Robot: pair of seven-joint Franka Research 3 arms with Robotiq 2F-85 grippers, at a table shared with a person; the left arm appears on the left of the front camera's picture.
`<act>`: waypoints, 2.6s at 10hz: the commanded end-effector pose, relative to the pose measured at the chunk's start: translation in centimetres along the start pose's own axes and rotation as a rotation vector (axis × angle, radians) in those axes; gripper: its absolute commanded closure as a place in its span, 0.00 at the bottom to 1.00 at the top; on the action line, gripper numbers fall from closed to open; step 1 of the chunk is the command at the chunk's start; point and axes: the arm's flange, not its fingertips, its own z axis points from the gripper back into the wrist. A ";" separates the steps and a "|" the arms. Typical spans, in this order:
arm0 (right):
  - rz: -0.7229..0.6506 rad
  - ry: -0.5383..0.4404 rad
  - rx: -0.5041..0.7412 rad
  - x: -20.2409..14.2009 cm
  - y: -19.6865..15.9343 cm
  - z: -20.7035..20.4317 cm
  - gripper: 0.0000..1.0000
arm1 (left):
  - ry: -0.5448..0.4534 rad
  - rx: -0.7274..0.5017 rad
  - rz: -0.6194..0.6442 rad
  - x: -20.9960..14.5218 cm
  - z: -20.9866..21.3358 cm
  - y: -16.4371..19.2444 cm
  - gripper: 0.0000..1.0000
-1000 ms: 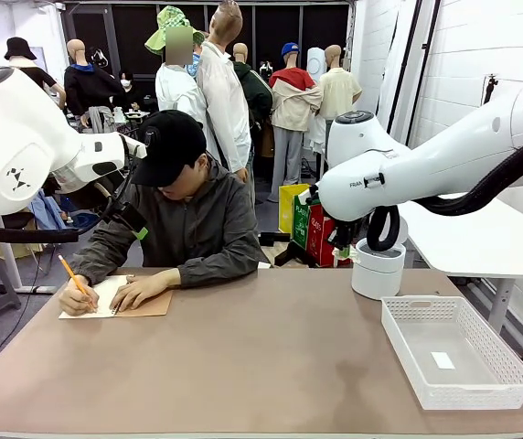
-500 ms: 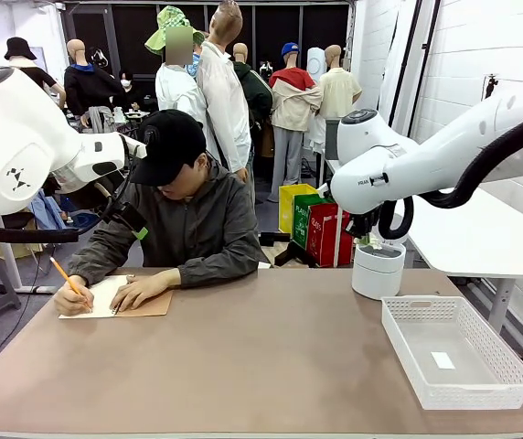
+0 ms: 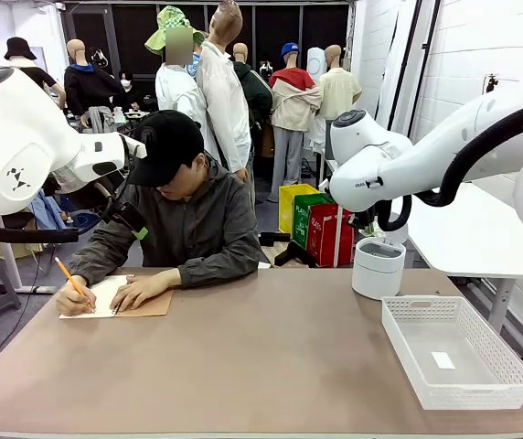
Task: Sort the paper based on its condition.
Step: If a person hands you a paper, place it in the Organizing basket , and if it's crumpled, put it in the Trash can.
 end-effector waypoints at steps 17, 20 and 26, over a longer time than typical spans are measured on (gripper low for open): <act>-0.004 0.110 -0.023 2.3 -1.7 -6.2 1.00 | 0.002 0.000 0.001 0.1 0.1 0.1 0.00; -0.022 0.107 -0.022 2.3 -1.7 -6.6 0.51 | 0.002 0.000 0.001 0.1 0.1 0.1 0.00; -0.048 0.089 0.006 1.8 -1.9 -4.9 0.00 | 0.002 0.000 0.001 0.1 0.1 0.1 0.00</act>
